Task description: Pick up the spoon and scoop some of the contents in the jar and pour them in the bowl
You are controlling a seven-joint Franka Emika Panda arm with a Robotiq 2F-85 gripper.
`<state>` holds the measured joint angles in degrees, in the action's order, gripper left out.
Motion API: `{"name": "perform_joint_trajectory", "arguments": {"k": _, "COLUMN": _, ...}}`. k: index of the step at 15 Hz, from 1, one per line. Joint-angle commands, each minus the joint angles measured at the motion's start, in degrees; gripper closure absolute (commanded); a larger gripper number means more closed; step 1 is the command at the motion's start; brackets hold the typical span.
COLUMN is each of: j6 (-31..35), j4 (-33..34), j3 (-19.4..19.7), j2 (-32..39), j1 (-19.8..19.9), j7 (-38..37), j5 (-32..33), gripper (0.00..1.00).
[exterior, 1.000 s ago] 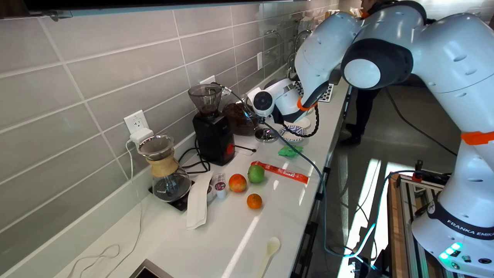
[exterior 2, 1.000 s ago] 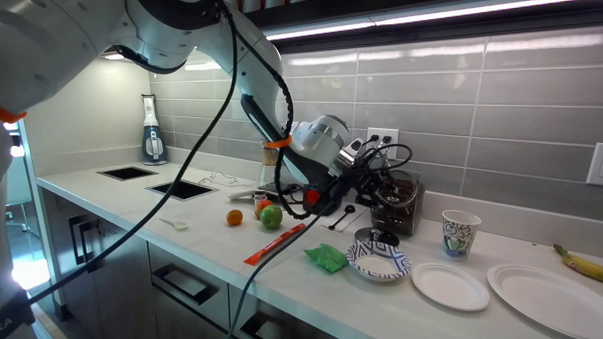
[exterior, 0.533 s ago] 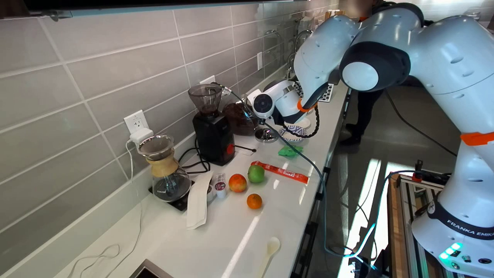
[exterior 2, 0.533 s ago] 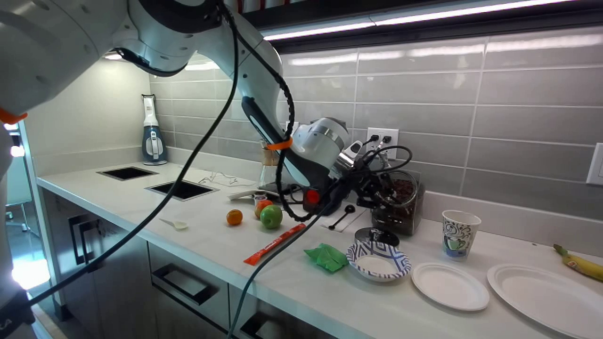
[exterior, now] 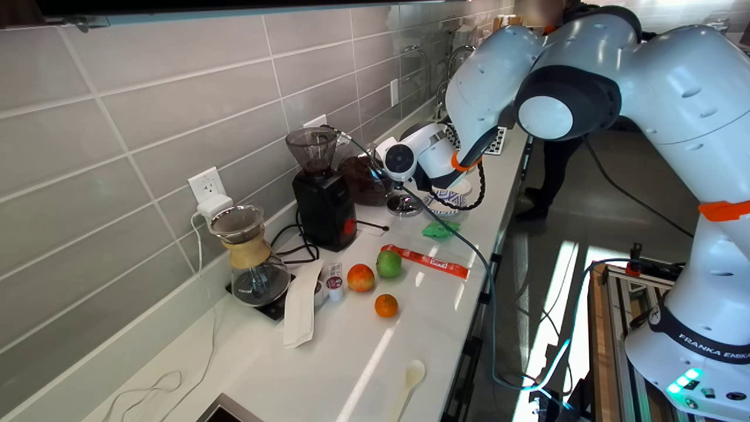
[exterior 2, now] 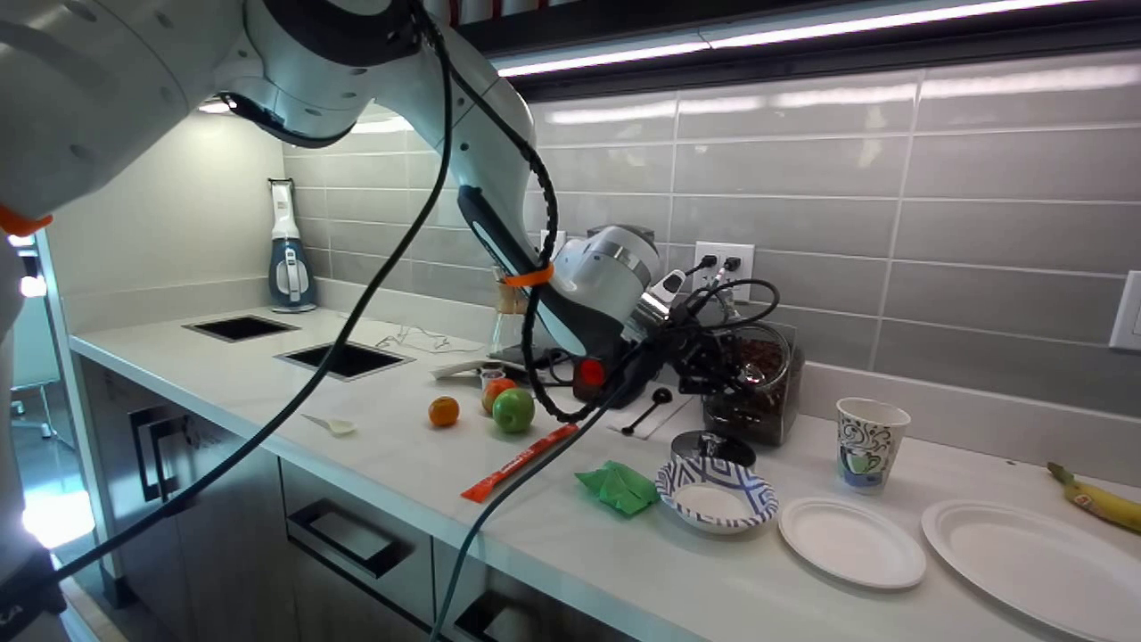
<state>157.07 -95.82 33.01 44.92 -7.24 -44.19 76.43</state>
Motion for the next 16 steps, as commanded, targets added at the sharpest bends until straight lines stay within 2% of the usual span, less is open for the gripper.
{"name": "perform_joint_trajectory", "arguments": {"k": 1, "j6": 0.09, "j4": 0.58, "j3": 0.64, "j2": -0.21, "j1": -0.28, "j7": -0.92, "j5": 0.78, "gripper": 0.99}}
{"name": "perform_joint_trajectory", "arguments": {"k": 6, "j6": 0.62, "j4": 0.3, "j3": -2.01, "j2": -3.8, "j1": 2.56, "j7": 7.11, "j5": -4.77, "gripper": 0.99}}
{"name": "perform_joint_trajectory", "arguments": {"k": 7, "j6": -1.97, "j4": 0.74, "j3": -8.33, "j2": -6.07, "j1": 7.42, "j7": 10.05, "j5": -4.16, "gripper": 0.99}}
{"name": "perform_joint_trajectory", "arguments": {"k": 9, "j6": -2.43, "j4": 1.08, "j3": -12.93, "j2": -7.01, "j1": 10.91, "j7": 16.82, "j5": -8.46, "gripper": 0.99}}
{"name": "perform_joint_trajectory", "arguments": {"k": 10, "j6": -1.6, "j4": 0.95, "j3": -12.2, "j2": -6.63, "j1": 10.33, "j7": 21.2, "j5": -13.18, "gripper": 0.99}}
{"name": "perform_joint_trajectory", "arguments": {"k": 11, "j6": -3.63, "j4": 1.35, "j3": -16.58, "j2": -7.36, "j1": 13.66, "j7": 24.51, "j5": -14.51, "gripper": 0.99}}
{"name": "perform_joint_trajectory", "arguments": {"k": 16, "j6": -9.14, "j4": 3.13, "j3": -20.98, "j2": -7.32, "j1": 16.67, "j7": 37.3, "j5": -25.32, "gripper": 0.99}}
